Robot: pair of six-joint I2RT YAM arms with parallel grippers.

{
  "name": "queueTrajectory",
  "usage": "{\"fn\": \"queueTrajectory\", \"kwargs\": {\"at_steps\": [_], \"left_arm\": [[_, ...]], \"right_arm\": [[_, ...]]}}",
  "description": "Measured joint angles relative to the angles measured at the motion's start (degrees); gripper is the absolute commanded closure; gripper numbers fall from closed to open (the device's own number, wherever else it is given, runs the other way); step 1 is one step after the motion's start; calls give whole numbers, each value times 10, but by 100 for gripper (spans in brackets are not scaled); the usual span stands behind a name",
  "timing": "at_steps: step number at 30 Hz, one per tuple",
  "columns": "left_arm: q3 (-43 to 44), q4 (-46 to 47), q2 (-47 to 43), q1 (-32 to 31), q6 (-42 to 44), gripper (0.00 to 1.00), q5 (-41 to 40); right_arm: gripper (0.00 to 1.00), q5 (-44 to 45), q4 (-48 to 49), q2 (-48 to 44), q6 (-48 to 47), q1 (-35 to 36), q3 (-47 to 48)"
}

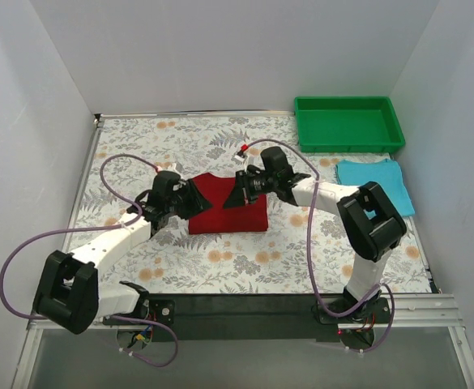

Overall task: Fold and stack the t-shirts
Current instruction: Fold the tshirt

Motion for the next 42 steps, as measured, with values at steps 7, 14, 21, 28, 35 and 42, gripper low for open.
{"fn": "queueTrajectory", "kwargs": {"at_steps": [7, 14, 21, 28, 35, 42], "left_arm": [[-102, 10, 64, -1, -50, 94, 12], [-122, 68, 93, 26, -101, 100, 45], [-137, 77, 80, 40, -115, 100, 53], [-137, 52, 62, 43, -112, 99, 28], [-133, 35, 55, 44, -105, 97, 18], [-127, 1, 37, 45, -76, 74, 2]], "right_arm": [[99, -32, 43, 129, 6, 38, 1], [99, -80, 85, 189, 17, 27, -5], [99, -66, 86, 114, -1, -3, -84], [99, -64, 73, 46, -36, -82, -158], [99, -84, 75, 64, -55, -91, -189], [99, -61, 42, -3, -63, -116, -187]]}}
